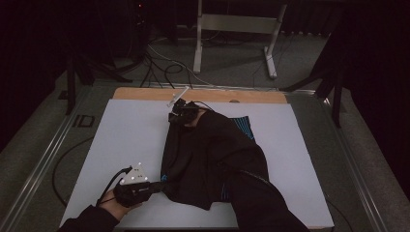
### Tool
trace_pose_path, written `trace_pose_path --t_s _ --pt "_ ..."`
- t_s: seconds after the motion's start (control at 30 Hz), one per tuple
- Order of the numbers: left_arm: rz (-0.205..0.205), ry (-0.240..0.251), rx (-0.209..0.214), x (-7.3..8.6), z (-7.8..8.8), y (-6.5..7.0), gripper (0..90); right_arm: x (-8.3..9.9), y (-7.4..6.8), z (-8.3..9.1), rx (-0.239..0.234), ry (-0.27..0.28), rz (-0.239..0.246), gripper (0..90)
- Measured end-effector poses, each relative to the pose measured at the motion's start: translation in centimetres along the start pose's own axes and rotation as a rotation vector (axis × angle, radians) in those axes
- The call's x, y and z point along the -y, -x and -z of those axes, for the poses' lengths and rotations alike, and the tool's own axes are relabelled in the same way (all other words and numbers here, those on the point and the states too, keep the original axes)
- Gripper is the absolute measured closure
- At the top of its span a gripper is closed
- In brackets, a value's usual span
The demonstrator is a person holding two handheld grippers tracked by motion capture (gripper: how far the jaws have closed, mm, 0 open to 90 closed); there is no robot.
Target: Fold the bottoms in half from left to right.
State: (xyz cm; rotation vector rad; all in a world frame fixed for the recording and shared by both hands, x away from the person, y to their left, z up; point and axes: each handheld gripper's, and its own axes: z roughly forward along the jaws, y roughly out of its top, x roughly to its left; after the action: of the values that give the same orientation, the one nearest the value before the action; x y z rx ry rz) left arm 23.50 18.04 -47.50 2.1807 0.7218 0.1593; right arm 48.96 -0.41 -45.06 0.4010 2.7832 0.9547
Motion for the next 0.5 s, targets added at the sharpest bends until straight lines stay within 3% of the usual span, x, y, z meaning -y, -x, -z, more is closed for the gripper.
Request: trace_pose_path --t_s 0.23,0.5 --pt "-0.024 0.001 0.013 -0.8 -0.4 0.4 85.1 0.6 0.3 1.2 0.006 0.012 0.008 89.5" --pt "-0.055 0.009 0.029 -2.1 -0.9 0.8 85.0 1.9 1.0 3.3 0.027 0.033 -0.016 89.5"
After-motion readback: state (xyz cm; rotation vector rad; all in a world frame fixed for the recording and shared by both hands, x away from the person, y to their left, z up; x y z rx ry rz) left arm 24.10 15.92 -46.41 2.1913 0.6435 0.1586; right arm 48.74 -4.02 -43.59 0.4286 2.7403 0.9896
